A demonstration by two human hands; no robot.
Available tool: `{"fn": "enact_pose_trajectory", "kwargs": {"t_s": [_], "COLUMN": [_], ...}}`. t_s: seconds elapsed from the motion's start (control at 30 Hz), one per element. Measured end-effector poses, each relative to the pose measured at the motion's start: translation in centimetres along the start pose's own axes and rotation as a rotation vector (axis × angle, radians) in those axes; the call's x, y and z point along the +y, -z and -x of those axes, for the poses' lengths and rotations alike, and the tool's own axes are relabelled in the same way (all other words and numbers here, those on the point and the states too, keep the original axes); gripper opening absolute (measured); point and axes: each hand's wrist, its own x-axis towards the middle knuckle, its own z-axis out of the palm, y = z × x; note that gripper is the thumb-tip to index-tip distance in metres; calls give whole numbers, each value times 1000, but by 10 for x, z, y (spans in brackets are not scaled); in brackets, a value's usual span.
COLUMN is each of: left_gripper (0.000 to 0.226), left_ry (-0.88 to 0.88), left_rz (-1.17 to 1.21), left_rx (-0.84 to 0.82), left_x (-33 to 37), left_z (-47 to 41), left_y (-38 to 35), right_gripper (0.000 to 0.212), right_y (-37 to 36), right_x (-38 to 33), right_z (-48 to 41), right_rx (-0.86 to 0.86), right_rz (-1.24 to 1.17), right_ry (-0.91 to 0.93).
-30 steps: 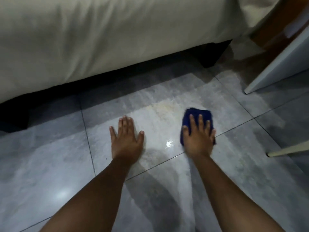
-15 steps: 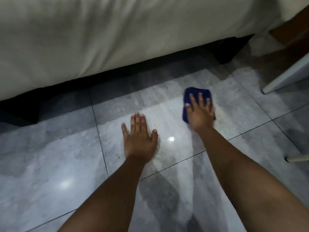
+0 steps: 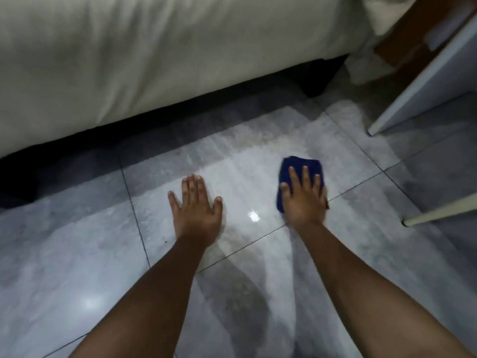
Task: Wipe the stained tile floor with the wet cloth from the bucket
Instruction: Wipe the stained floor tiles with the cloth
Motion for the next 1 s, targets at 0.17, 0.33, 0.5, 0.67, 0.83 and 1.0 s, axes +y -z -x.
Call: {"fn": "enact_pose_trajectory", "kwargs": {"t_s": [0.17,0.33,0.5,0.67,0.83,1.0], "left_gripper": [65,69,68,66,61,62], "left_ry": [-51,-346,-435,-447,-429,-469], "left_rz": [-57,44,-15,-30,-10,40], "left_rx": [-18,-33,-55,-53,-65,-73], "left_x": [2,75,120,122,116,123], "left_z": [2,51,82,76,86,93], "left_y": [-4,-10,-21,-30,-35,-33], "right_gripper": [57,58,56,58,59,59], "right_y": [-5,-11,23,1,-15,2], "right_x": [70,61,140,177,121,165], "right_z": [101,180,136,230,282,257], "right_rx": [111,30,95,181,34,-7], "right_rz": [-104,-15,-6,-137,-108,-49], "right_ry": [-304,-128,-242,-664,-553,-451]}}
